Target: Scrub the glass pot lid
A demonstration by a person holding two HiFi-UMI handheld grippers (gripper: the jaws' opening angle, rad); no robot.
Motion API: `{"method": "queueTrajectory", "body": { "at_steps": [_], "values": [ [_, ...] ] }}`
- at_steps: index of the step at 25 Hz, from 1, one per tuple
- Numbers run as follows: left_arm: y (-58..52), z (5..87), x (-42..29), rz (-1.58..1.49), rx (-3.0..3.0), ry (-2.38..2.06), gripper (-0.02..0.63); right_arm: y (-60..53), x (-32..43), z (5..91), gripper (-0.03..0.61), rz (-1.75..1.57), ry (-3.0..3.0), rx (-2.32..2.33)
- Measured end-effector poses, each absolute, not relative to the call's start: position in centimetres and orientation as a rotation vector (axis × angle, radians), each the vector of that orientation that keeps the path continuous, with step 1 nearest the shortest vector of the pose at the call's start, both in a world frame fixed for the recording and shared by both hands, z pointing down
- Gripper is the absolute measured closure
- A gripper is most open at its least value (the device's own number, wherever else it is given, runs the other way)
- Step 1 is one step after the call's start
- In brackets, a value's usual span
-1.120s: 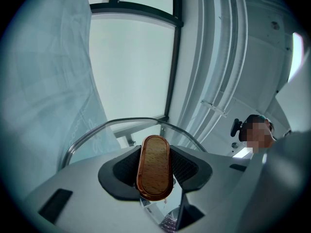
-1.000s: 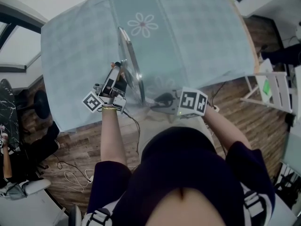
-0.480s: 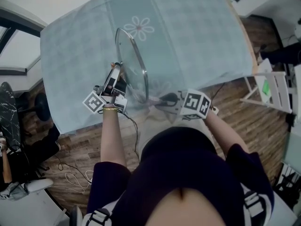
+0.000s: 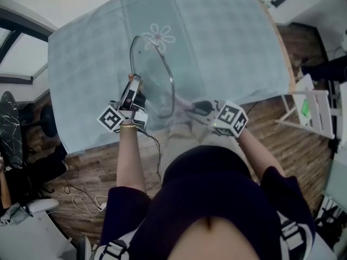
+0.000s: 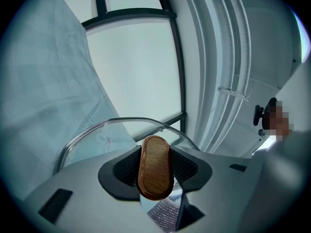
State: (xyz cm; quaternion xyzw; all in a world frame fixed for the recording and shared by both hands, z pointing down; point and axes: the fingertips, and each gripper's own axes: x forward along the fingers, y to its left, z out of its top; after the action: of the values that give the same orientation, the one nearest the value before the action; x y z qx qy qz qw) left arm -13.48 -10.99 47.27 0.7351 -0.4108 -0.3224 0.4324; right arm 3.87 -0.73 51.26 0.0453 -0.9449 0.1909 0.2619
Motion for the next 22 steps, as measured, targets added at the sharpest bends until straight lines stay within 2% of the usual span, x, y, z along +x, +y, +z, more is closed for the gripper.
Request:
{"method": "queueTrajectory", "body": {
  "at_steps": [22],
  "values": [
    [-13.8,49.4,-9.5,-0.484,1.784,-1.309,0.446,-10.3,12.0,49.6,0.500,0.540,-2.604,0.438]
  ]
}}
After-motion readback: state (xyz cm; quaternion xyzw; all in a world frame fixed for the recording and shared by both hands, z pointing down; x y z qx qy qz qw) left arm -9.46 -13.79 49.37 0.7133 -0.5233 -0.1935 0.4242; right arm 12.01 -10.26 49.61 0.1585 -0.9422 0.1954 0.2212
